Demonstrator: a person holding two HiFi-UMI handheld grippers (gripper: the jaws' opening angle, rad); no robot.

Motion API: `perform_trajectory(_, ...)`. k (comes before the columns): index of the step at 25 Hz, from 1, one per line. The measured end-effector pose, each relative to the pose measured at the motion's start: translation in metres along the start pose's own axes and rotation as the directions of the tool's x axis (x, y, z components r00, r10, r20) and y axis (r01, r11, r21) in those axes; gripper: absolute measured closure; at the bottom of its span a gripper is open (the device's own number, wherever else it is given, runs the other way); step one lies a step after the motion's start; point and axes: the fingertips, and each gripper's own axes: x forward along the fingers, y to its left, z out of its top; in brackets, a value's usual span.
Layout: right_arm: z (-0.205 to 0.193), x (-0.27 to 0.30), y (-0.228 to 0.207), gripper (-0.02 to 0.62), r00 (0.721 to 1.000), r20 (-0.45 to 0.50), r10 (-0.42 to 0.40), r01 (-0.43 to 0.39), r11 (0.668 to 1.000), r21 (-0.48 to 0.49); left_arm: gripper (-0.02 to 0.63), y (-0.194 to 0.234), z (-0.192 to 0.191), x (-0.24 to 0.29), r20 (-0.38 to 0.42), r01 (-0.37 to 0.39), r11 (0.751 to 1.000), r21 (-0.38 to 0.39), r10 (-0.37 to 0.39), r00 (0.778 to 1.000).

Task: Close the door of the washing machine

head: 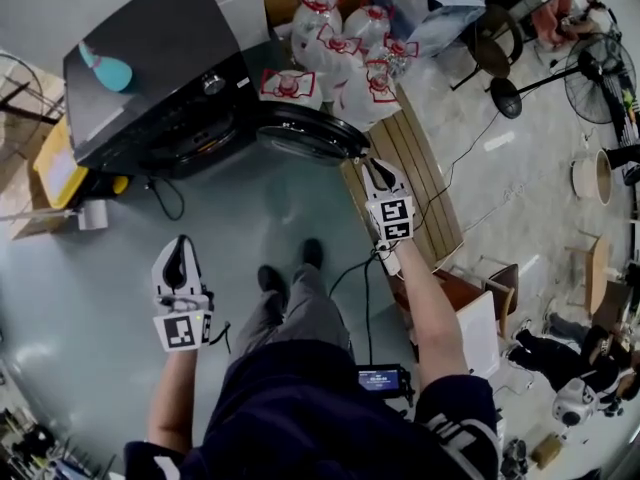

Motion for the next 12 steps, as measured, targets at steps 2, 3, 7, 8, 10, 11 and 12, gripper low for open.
perform_trajectory(2, -0.012, 0.010, -0.008, 0.506, 1.000, -0.021, 0.007, -0.007, 1.000, -0.002, 0.582, -0.001, -0.004, 0.003, -0.013, -0.006, 1.000, 0.007, 0.006, 1.000)
perform_trajectory(3, -0.018, 0.014, -0.012, 0.496, 1.000, -0.028, 0.008, -0.008, 1.000, -0.004, 0.581, -0.001, -0.006, 0.004, -0.021, -0.010, 1.000, 0.009, 0.010, 1.000)
perform_trajectory(7, -0.035, 0.031, -0.019, 0.454, 0.998, -0.053, 0.018, -0.020, 0.999, -0.029, 0.581, 0.000, -0.018, 0.005, -0.046, -0.018, 1.000, 0.022, 0.019, 0.999)
perform_trajectory(8, -0.039, 0.035, -0.019, 0.453, 0.998, -0.059, 0.024, -0.026, 0.999, -0.040, 0.581, 0.001, -0.022, 0.006, -0.050, -0.016, 0.999, 0.035, 0.018, 0.999)
perform_trajectory(10, -0.048, 0.043, -0.022, 0.440, 0.997, -0.074, 0.036, -0.041, 0.997, -0.063, 0.581, 0.000, -0.029, 0.006, -0.058, -0.013, 0.998, 0.057, 0.016, 0.998)
perform_trajectory(11, -0.052, 0.047, -0.024, 0.433, 0.996, -0.081, 0.043, -0.049, 0.996, -0.071, 0.581, -0.001, -0.032, 0.007, -0.065, -0.015, 0.999, 0.051, 0.019, 0.998)
perform_trajectory(12, -0.057, 0.052, -0.026, 0.424, 0.995, -0.089, 0.051, -0.058, 0.995, -0.076, 0.581, -0.002, -0.034, 0.009, -0.074, -0.020, 0.999, 0.037, 0.023, 0.997)
